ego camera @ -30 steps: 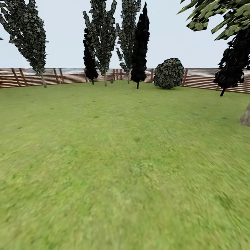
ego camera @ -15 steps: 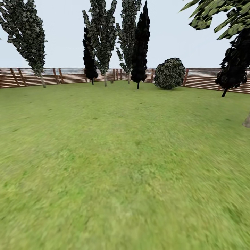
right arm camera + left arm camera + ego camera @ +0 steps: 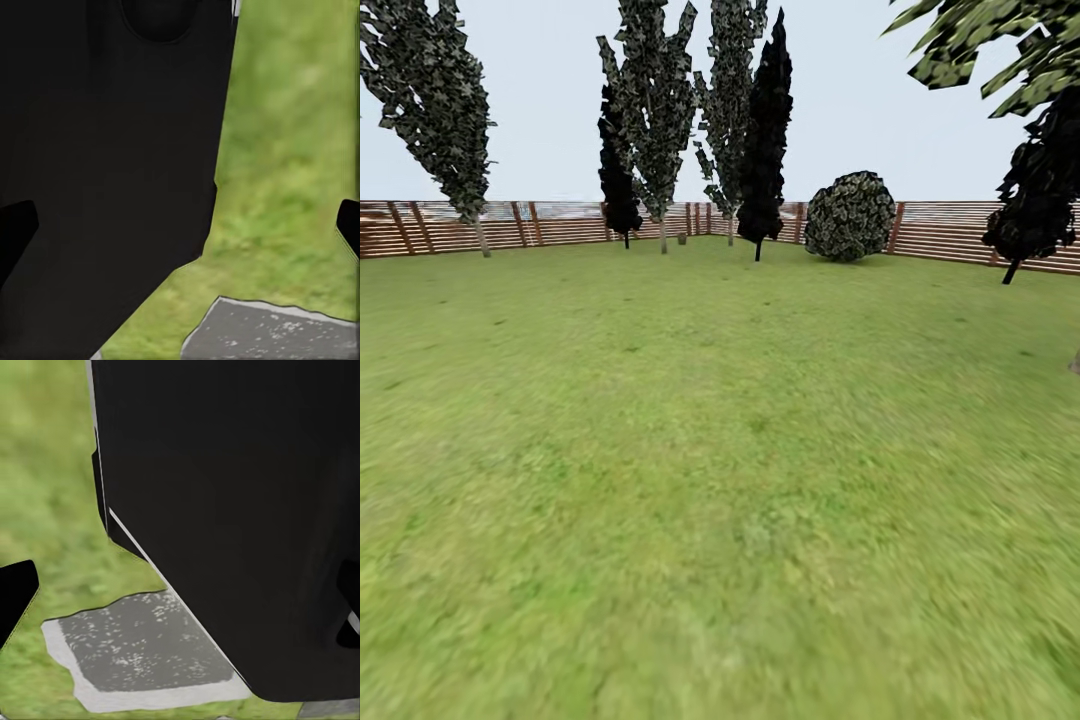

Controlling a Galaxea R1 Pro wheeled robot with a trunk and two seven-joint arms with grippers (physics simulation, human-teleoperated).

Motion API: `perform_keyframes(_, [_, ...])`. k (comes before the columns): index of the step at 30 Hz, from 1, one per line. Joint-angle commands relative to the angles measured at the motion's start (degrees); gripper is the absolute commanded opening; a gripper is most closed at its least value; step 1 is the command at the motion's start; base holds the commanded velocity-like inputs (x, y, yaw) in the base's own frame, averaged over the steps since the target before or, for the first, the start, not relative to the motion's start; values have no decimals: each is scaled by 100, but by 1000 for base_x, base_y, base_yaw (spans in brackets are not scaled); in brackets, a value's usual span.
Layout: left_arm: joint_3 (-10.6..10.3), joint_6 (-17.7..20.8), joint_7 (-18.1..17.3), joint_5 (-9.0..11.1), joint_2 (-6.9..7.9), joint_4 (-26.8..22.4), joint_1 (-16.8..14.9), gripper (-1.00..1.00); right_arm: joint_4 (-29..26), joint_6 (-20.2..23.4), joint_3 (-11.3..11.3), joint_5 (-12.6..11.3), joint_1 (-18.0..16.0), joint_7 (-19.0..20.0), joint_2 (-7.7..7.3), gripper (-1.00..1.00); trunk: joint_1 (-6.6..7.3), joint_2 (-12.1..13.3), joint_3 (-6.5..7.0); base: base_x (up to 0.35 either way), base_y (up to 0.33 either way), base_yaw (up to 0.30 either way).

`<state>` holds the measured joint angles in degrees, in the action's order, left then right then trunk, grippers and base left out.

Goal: Take the three Easter eggs out of the wicker basket on the lawn in the garden, then place them on the lawn next to a single tree (choose any tree) so that all three eggs are next to the same tree and none are left in the basket.

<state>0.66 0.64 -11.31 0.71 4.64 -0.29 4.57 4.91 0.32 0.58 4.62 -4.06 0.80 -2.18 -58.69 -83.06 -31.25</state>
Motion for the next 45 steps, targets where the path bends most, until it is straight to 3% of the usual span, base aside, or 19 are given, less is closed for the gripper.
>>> perform_keyframes(1, [8, 7, -21, 8, 1, -3, 0, 100, 10, 3, 2, 48, -7, 8, -1, 100, -3, -2, -4, 337, 0, 0])
perform_keyframes(45, [13, 7, -21, 8, 1, -4, 0, 100, 10, 12, 3, 48, -7, 8, 8, 100, -3, -2, -4, 337, 0, 0])
